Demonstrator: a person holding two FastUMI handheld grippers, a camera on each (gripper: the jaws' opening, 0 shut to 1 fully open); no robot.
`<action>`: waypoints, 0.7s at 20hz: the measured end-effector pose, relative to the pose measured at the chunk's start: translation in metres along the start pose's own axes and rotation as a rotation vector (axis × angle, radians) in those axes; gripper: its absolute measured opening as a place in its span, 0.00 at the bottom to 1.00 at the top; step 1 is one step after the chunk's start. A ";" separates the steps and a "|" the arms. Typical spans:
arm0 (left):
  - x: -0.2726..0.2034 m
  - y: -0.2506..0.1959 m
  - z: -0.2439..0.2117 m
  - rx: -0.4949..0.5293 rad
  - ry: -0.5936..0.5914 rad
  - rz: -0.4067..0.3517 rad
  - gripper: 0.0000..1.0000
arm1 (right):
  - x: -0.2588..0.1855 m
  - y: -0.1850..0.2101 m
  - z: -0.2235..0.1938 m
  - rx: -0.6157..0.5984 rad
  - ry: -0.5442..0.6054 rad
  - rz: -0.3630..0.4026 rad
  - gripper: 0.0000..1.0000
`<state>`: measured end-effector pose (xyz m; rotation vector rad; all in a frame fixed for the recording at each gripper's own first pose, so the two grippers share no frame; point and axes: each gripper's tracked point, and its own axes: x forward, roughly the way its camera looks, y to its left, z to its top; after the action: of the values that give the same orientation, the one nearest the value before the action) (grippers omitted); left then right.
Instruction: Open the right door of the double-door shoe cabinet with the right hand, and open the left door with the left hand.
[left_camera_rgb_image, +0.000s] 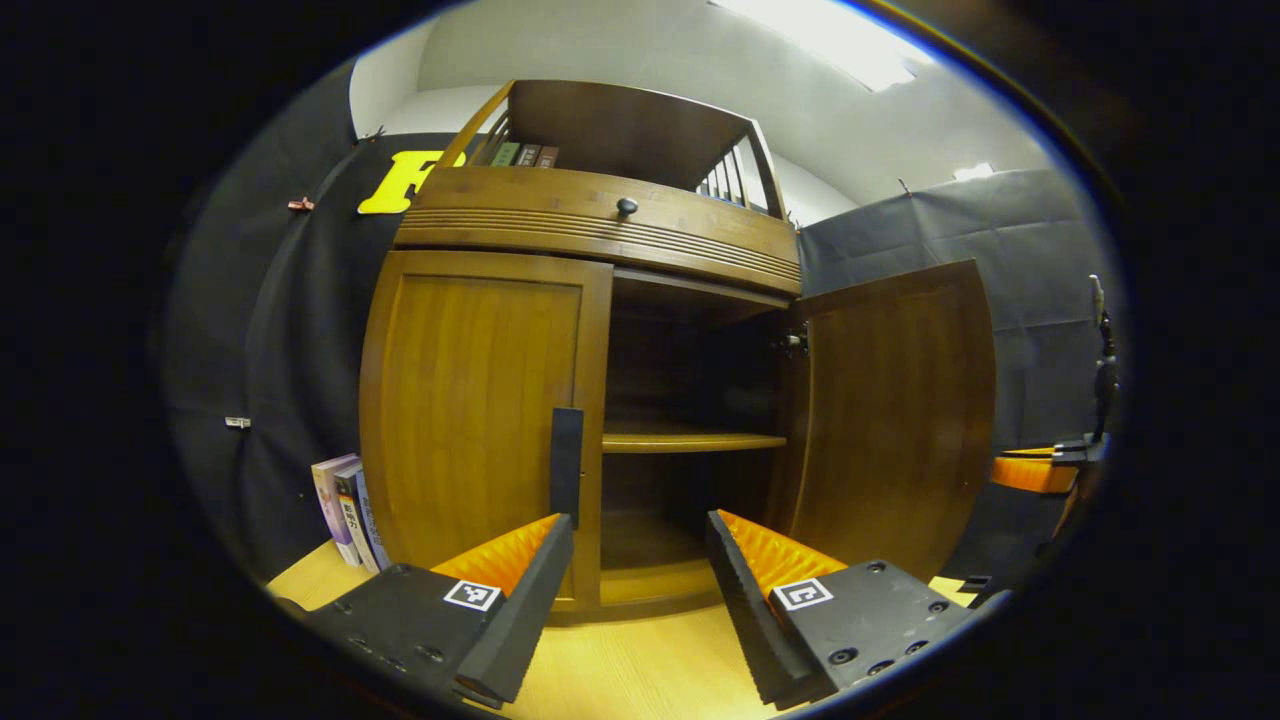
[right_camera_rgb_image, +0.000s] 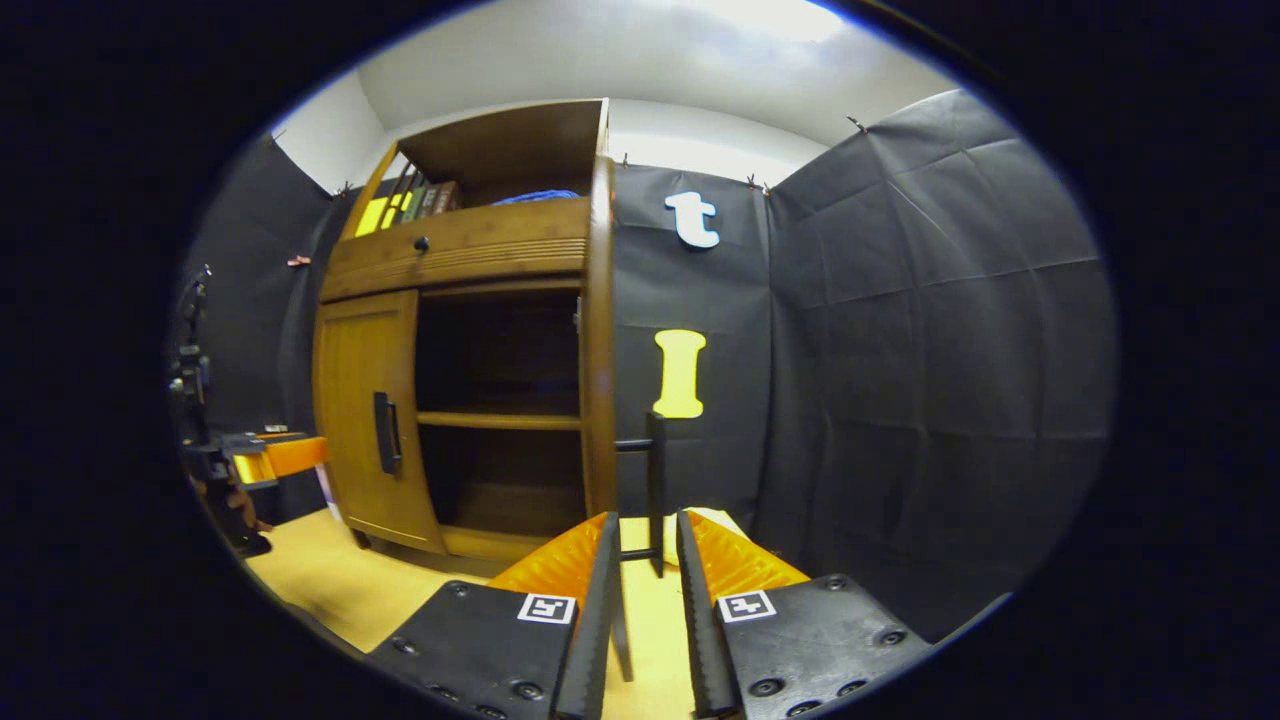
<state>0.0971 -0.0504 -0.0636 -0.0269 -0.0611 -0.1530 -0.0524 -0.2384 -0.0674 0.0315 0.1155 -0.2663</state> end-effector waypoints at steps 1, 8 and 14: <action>0.006 0.010 -0.001 0.003 -0.003 0.024 0.84 | -0.005 0.013 -0.001 -0.005 0.002 0.032 0.47; 0.078 0.047 -0.002 0.081 -0.043 0.083 0.81 | -0.024 0.094 0.018 0.034 -0.036 0.261 0.97; 0.133 0.050 -0.023 0.126 0.006 0.082 0.81 | -0.023 0.103 0.020 -0.004 -0.037 0.271 0.99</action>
<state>0.2369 -0.0219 -0.0794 0.0964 -0.0638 -0.0668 -0.0455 -0.1338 -0.0433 0.0378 0.0736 0.0039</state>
